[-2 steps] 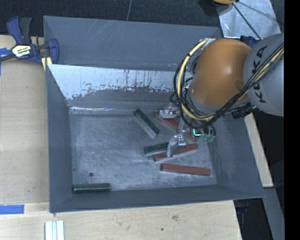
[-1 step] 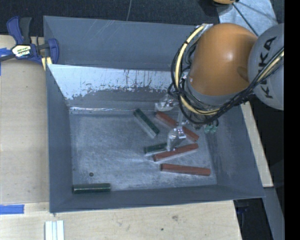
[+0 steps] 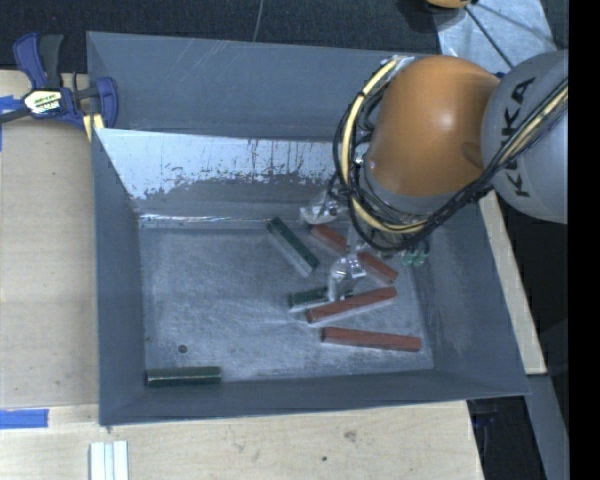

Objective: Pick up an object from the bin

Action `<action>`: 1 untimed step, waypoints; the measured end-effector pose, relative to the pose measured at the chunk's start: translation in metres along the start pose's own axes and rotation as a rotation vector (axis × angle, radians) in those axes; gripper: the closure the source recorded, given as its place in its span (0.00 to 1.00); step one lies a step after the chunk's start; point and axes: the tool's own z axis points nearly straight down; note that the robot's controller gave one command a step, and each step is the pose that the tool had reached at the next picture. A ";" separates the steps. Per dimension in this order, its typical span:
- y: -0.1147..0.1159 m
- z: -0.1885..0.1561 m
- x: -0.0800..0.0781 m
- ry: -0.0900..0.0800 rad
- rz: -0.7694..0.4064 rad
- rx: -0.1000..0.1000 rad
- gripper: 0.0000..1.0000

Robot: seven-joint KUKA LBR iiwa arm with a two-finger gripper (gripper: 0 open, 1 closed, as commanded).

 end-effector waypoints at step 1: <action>-0.031 0.123 -0.042 -0.028 0.065 -0.007 1.00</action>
Offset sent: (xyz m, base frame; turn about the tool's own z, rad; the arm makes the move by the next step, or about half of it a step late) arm 0.0000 0.0000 0.0000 0.0000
